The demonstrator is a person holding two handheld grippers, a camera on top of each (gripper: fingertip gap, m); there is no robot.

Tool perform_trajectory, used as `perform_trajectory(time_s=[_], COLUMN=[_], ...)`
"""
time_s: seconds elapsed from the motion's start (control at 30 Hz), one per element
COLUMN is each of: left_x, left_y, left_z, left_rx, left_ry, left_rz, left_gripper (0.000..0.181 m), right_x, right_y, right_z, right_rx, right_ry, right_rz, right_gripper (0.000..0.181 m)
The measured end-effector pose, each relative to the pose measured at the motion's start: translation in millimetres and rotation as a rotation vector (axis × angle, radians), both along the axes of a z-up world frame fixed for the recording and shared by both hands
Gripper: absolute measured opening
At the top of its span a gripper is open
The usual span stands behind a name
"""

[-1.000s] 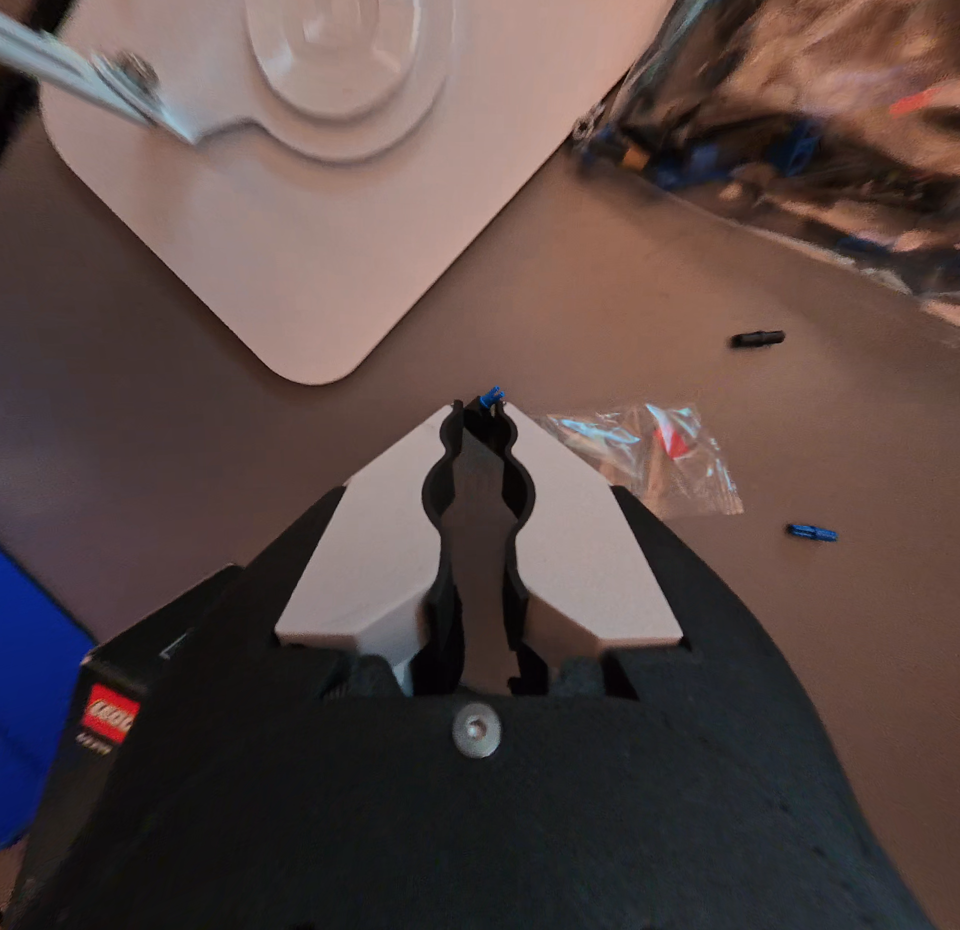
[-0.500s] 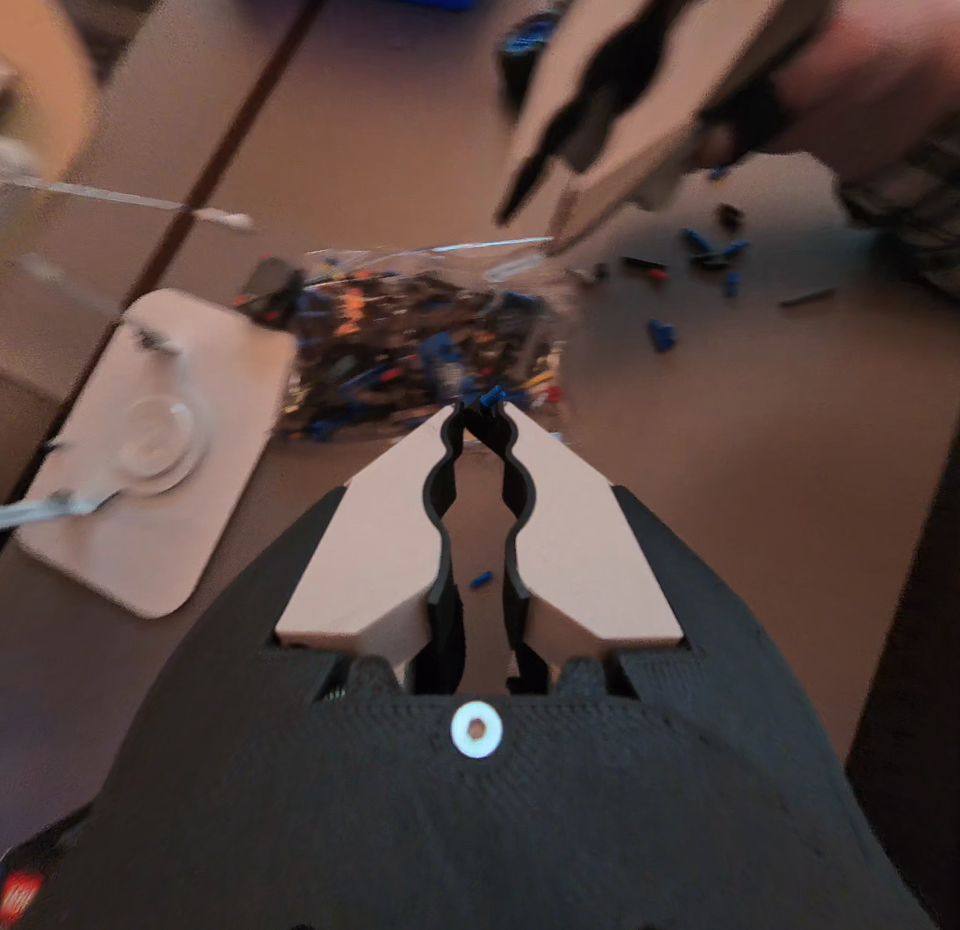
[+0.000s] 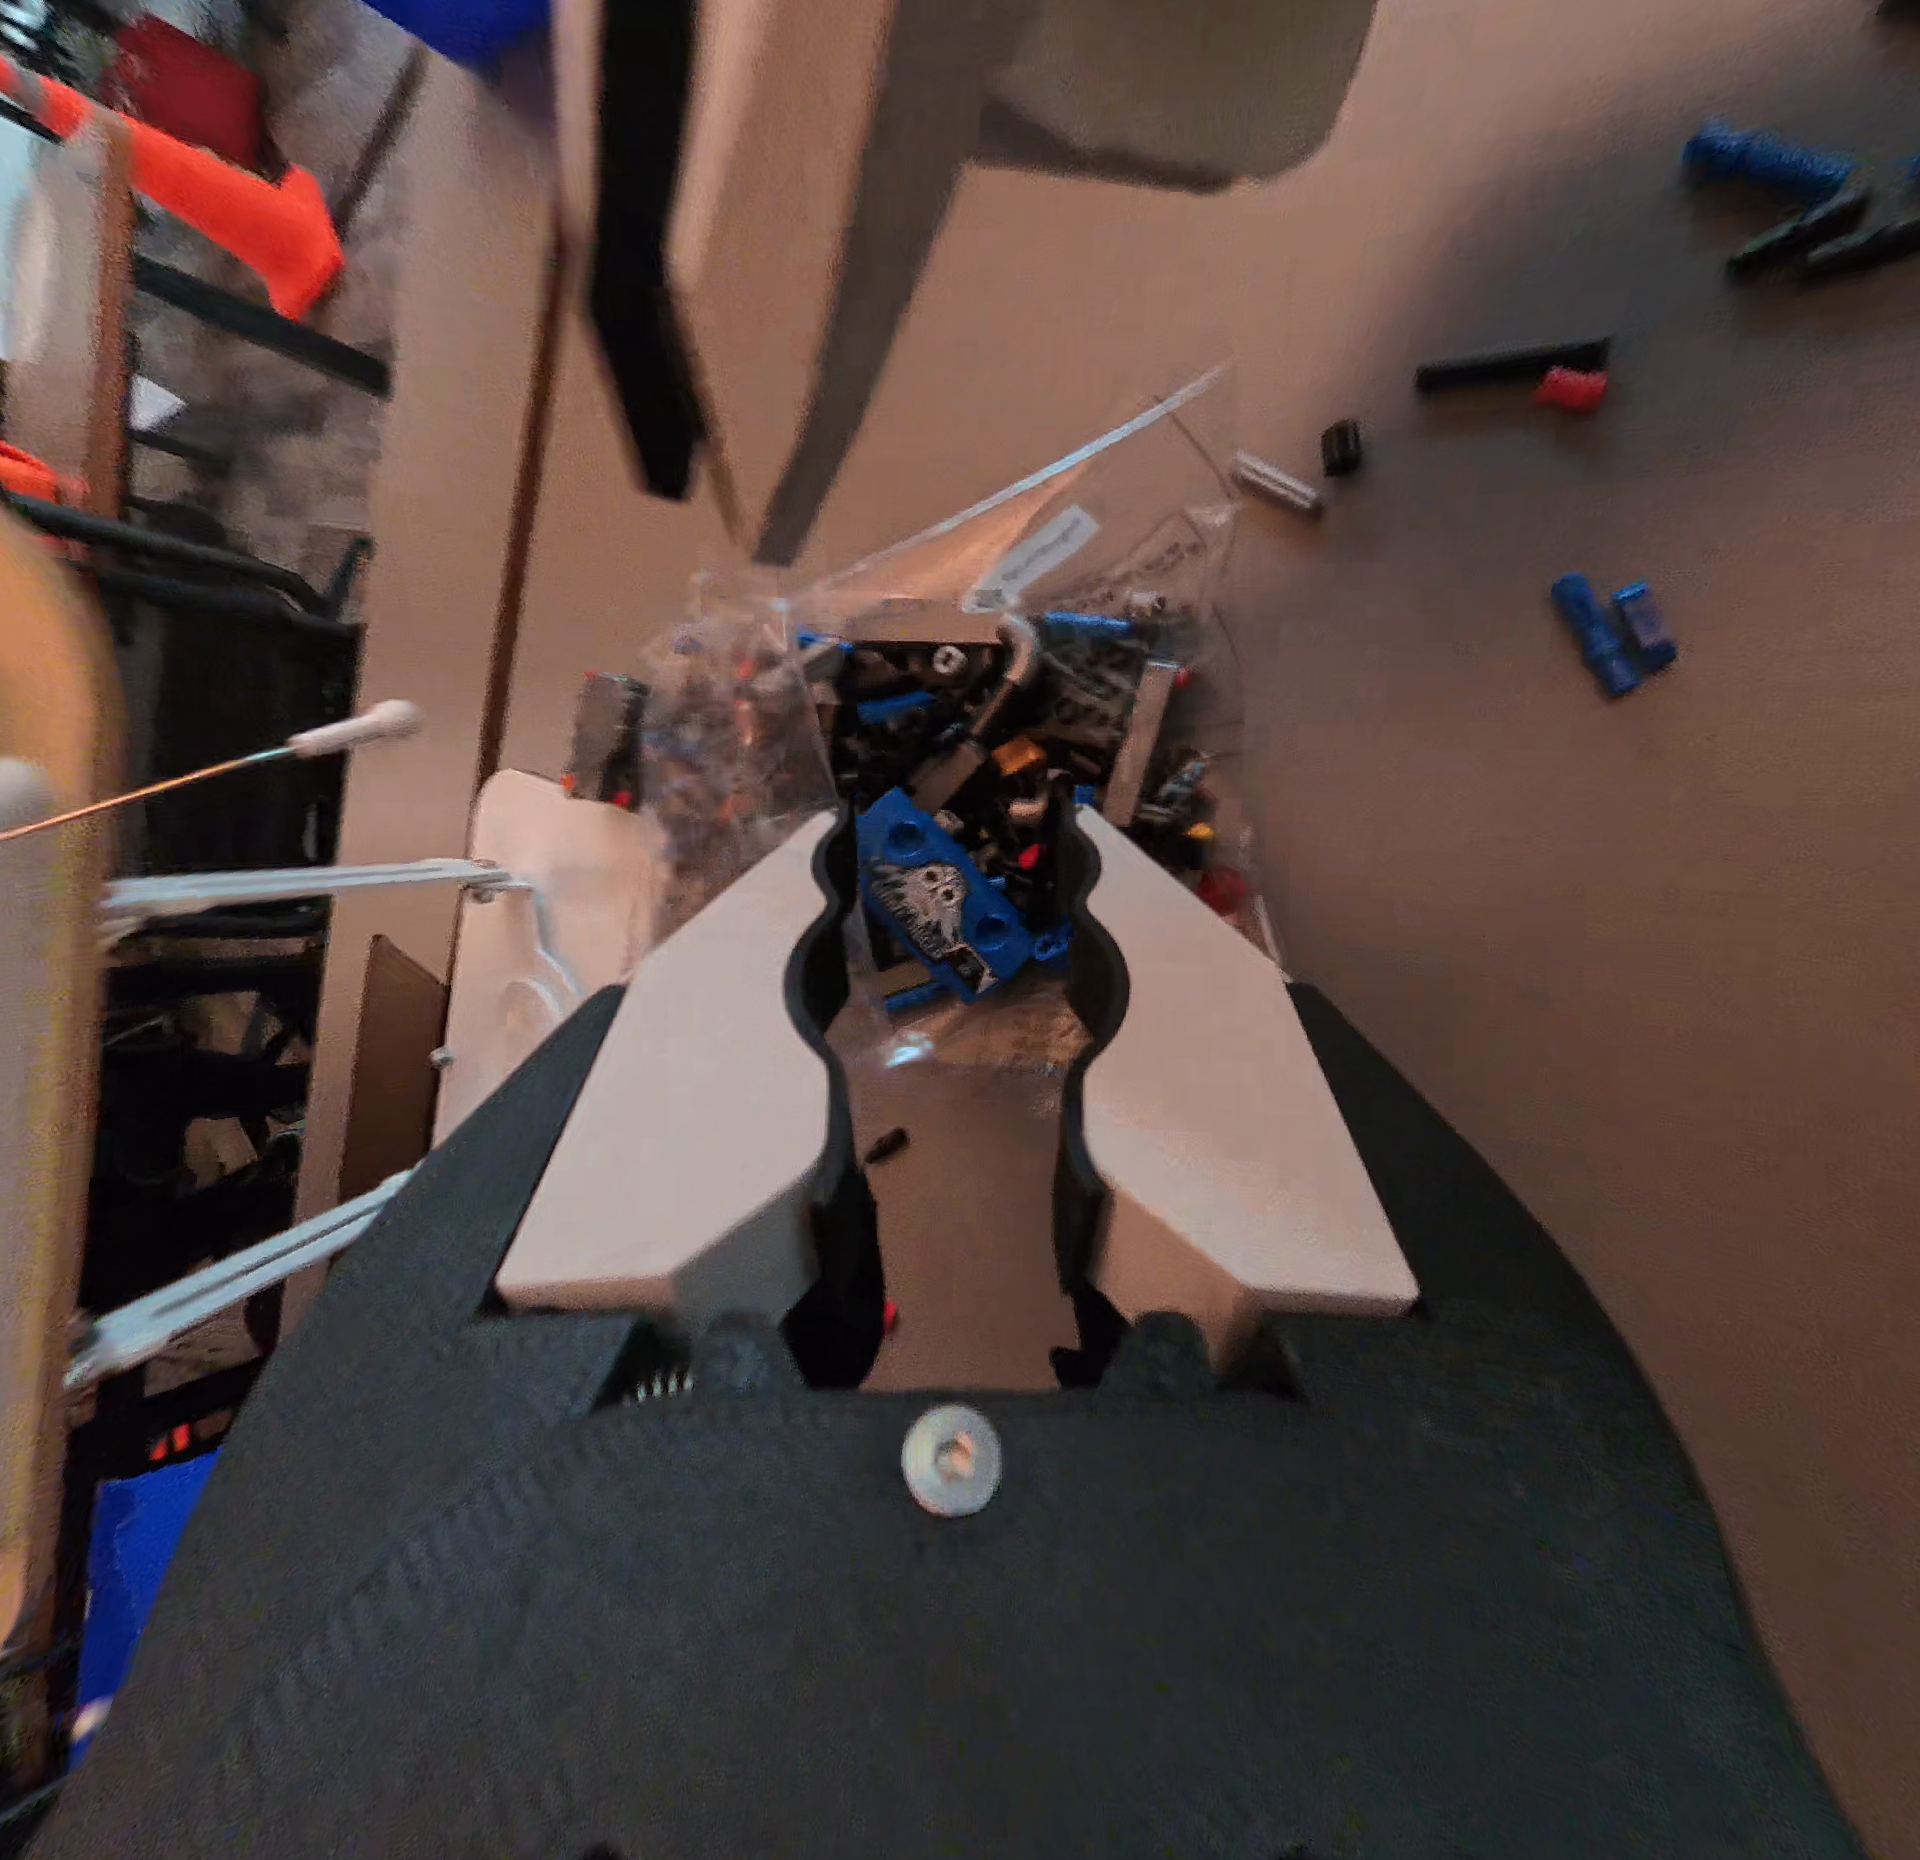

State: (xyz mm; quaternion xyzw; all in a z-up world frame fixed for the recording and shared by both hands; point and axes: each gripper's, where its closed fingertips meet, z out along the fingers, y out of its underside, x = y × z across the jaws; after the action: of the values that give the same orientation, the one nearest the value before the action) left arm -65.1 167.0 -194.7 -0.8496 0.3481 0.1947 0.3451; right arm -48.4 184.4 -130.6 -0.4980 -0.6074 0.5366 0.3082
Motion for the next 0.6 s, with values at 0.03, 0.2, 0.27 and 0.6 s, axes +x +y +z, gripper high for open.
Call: perform_trajectory(time_s=[0.03,0.2,0.27,0.6], left_x=[-2,-50,-78,-137], left_y=[-5,-52,-75,-91], left_z=[12,47,29,-56], left_rx=[0.029,0.024,-0.105,-0.374], left_ry=[-0.012,-0.046,-0.071,-0.194], left_rz=[0.009,0.083,0.134,0.382], left_gripper=[0.04,0.035,0.027,0.028], right_x=[1,1,0,-1], right_y=[0,-2,-4,-2], right_z=[2,7,6,0], right_rx=[-0.005,-0.017,-0.015,-0.017], right_ry=[0.008,0.028,0.021,0.006], right_rz=[0.0,0.008,0.013,0.006], right_gripper=[0.021,0.02,0.021,0.021])
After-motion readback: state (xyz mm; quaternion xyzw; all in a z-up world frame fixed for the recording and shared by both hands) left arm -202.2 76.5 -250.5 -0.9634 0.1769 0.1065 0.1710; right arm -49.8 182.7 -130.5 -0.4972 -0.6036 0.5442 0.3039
